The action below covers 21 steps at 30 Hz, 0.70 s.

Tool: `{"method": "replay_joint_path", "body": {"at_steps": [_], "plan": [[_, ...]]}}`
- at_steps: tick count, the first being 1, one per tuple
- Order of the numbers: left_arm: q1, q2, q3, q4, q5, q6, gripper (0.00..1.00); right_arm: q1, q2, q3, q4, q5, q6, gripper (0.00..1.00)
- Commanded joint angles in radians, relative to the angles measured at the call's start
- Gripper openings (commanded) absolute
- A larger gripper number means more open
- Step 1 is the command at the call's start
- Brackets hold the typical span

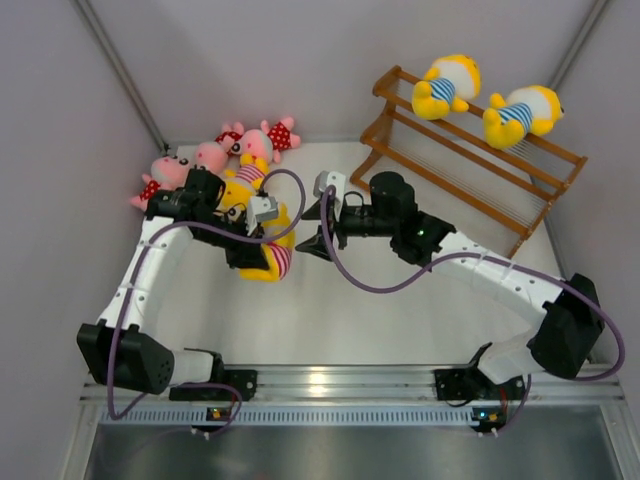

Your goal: Place and organize the stuffed toys onto the shelf

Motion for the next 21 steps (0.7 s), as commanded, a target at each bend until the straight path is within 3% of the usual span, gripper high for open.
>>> {"method": "replay_joint_path", "body": {"at_steps": [1, 16, 19, 21], "plan": [[-0.006, -0.029, 0.037, -0.054, 0.085, -0.013, 0.0, 0.029, -0.017, -0.061, 0.199, -0.067, 0.002, 0.7], [-0.007, -0.015, 0.059, -0.051, 0.092, -0.035, 0.0, 0.14, 0.095, -0.009, 0.147, 0.062, 0.022, 0.67], [-0.007, -0.014, 0.066, -0.051, 0.095, -0.036, 0.0, 0.141, 0.133, 0.032, 0.112, 0.079, 0.037, 0.64], [-0.007, -0.014, 0.063, -0.051, 0.099, -0.036, 0.0, 0.141, 0.16, 0.045, 0.096, 0.085, 0.051, 0.56]]}}
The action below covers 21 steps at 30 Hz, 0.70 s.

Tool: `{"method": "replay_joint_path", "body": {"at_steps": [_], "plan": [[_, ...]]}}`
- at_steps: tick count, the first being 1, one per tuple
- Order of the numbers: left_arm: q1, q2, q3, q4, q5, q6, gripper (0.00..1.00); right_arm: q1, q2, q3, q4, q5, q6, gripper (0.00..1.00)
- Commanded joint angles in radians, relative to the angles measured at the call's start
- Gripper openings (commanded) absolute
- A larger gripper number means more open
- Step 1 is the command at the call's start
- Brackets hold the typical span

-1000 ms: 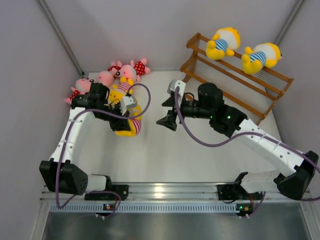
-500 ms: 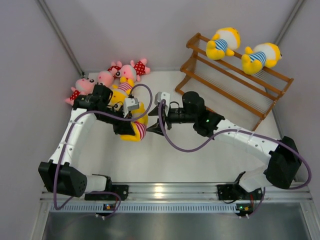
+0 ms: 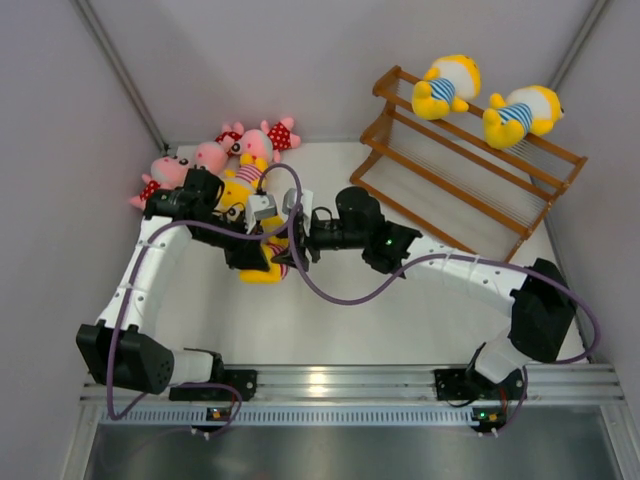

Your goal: Place and organize the stuffed toys onto the shelf

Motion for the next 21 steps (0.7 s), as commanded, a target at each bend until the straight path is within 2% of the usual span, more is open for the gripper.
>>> {"method": "replay_joint_path", "body": {"at_steps": [1, 5, 6, 7, 11, 14, 16, 21], "plan": [[-0.005, -0.012, 0.048, -0.025, 0.079, 0.016, 0.0, 0.012, 0.046, 0.063, -0.032, 0.025, 0.028, 0.54], [-0.005, -0.009, 0.051, -0.026, 0.085, 0.014, 0.0, 0.012, 0.072, 0.087, -0.088, 0.035, 0.01, 0.38], [-0.005, -0.007, 0.062, -0.025, 0.085, 0.013, 0.0, 0.013, 0.075, 0.089, -0.121, 0.036, 0.0, 0.37], [-0.005, -0.007, 0.069, -0.028, 0.083, 0.011, 0.0, 0.013, 0.075, 0.086, -0.128, 0.022, -0.004, 0.38], [-0.005, 0.003, 0.091, -0.027, 0.068, 0.016, 0.0, 0.013, 0.05, 0.043, -0.154, -0.073, -0.012, 0.53], [-0.006, 0.014, 0.094, -0.028, 0.063, 0.019, 0.0, 0.018, 0.013, -0.009, -0.131, -0.065, -0.017, 0.53], [-0.005, 0.014, 0.096, -0.026, 0.082, 0.017, 0.0, 0.021, 0.0, -0.037, -0.091, -0.022, -0.012, 0.48], [-0.005, 0.013, 0.105, -0.028, 0.12, 0.008, 0.0, 0.027, 0.043, 0.013, -0.12, 0.041, 0.005, 0.42]]}}
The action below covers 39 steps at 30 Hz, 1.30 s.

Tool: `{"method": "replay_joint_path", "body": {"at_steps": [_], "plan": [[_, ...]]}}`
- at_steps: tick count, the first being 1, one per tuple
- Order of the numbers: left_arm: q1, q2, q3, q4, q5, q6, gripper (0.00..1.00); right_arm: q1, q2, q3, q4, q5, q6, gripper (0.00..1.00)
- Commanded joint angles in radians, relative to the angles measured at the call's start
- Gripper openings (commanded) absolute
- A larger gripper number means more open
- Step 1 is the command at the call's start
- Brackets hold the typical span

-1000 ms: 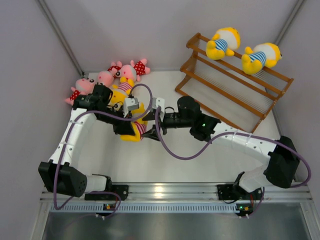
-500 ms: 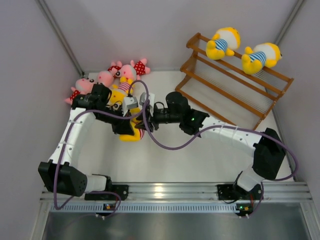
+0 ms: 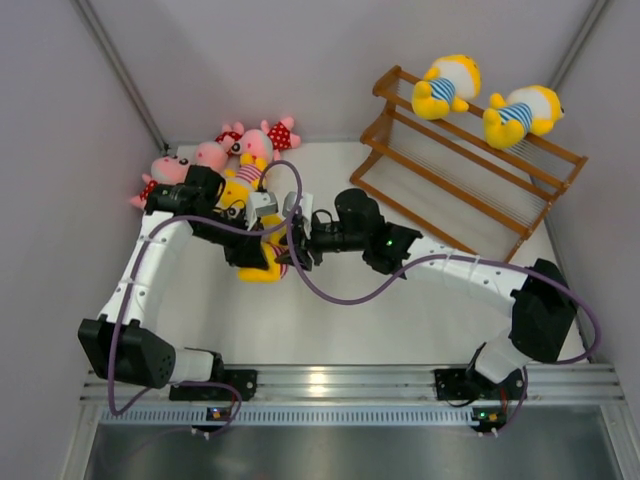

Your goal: Place and organize the stuffed toys onto the shelf

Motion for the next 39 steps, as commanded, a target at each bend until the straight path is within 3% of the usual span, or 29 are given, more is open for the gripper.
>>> {"method": "replay_joint_path", "body": {"at_steps": [1, 6, 10, 12, 13, 14, 16, 22, 32, 39], "plan": [[-0.008, -0.017, 0.068, 0.005, 0.142, 0.024, 0.0, 0.031, 0.052, 0.023, -0.074, 0.035, 0.02, 0.43], [-0.008, -0.025, 0.068, 0.007, 0.142, 0.018, 0.0, 0.04, 0.08, 0.033, -0.052, 0.034, 0.047, 0.37], [-0.006, -0.019, 0.093, 0.005, 0.165, 0.012, 0.0, 0.051, 0.086, 0.02, -0.056, 0.035, 0.056, 0.15], [-0.006, -0.014, 0.114, 0.007, 0.161, 0.006, 0.0, 0.053, 0.071, 0.004, -0.055, 0.058, 0.062, 0.12], [-0.006, -0.005, 0.122, 0.007, 0.153, 0.0, 0.01, 0.051, 0.063, -0.003, -0.058, 0.075, 0.062, 0.06], [-0.006, 0.0, 0.131, 0.007, 0.139, -0.016, 0.04, 0.051, 0.056, -0.009, -0.076, 0.097, 0.06, 0.0], [-0.006, 0.023, 0.157, 0.007, 0.081, -0.042, 0.24, 0.051, 0.027, -0.019, -0.078, 0.185, 0.044, 0.0], [-0.003, 0.072, 0.229, 0.008, -0.098, -0.175, 0.53, 0.013, -0.087, -0.119, -0.03, 0.347, 0.036, 0.0], [0.009, 0.073, 0.254, 0.008, -0.226, -0.223, 0.58, -0.134, -0.259, -0.237, 0.04, 0.482, -0.006, 0.0], [0.008, 0.099, 0.22, 0.008, -0.113, -0.232, 0.63, -0.209, -0.326, -0.268, 0.079, 0.468, 0.025, 0.0]]}}
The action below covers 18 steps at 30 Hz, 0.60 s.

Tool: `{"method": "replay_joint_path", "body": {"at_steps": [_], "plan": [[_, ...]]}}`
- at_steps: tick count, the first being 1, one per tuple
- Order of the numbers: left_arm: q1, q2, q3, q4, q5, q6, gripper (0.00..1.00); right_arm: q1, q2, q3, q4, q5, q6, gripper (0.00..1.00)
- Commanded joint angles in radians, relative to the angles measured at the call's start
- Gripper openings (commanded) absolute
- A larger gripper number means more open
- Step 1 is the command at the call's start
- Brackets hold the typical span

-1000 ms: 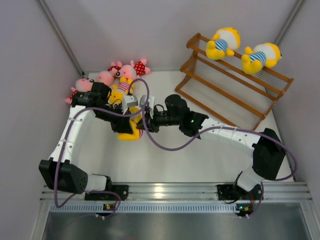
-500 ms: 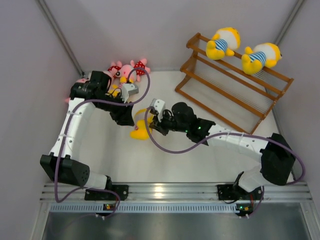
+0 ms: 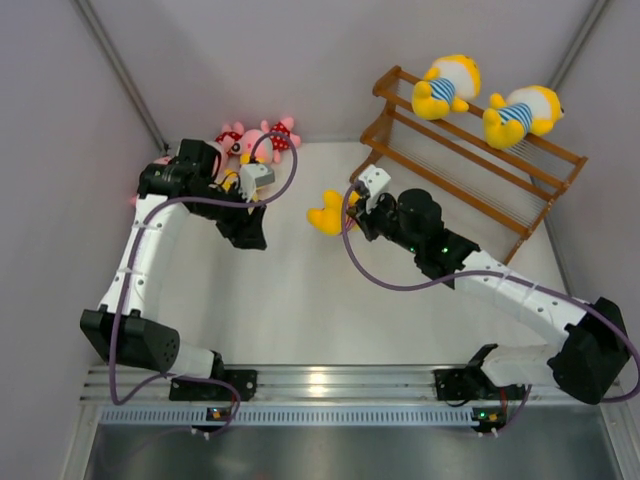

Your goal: Place and organize the stuffed toys onto the shelf

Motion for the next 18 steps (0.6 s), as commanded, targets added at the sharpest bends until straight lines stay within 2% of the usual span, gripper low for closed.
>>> {"method": "replay_joint_path", "body": {"at_steps": [1, 5, 6, 7, 11, 12, 18], "plan": [[0.002, 0.023, -0.005, -0.008, 0.114, -0.026, 0.64, -0.013, -0.037, -0.021, 0.111, 0.005, 0.028, 0.0], [0.002, 0.064, 0.053, -0.008, 0.23, -0.053, 0.7, -0.012, -0.04, -0.035, 0.218, 0.024, 0.132, 0.0], [0.002, 0.079, 0.087, -0.01, 0.254, -0.059, 0.74, -0.009, -0.04, -0.036, 0.265, 0.022, 0.17, 0.0], [0.002, 0.087, 0.104, -0.008, 0.285, -0.066, 0.83, -0.004, -0.038, -0.032, 0.29, 0.016, 0.18, 0.0], [0.002, 0.144, 0.181, -0.002, 0.322, -0.1, 0.92, 0.01, -0.017, -0.006, 0.355, -0.031, 0.24, 0.0], [0.002, 0.152, 0.198, 0.004, 0.319, -0.108, 0.98, 0.01, -0.014, 0.002, 0.358, -0.035, 0.246, 0.0], [0.001, 0.198, 0.283, 0.069, 0.328, -0.2, 0.98, 0.059, 0.008, 0.017, 0.399, -0.068, 0.255, 0.0]]}}
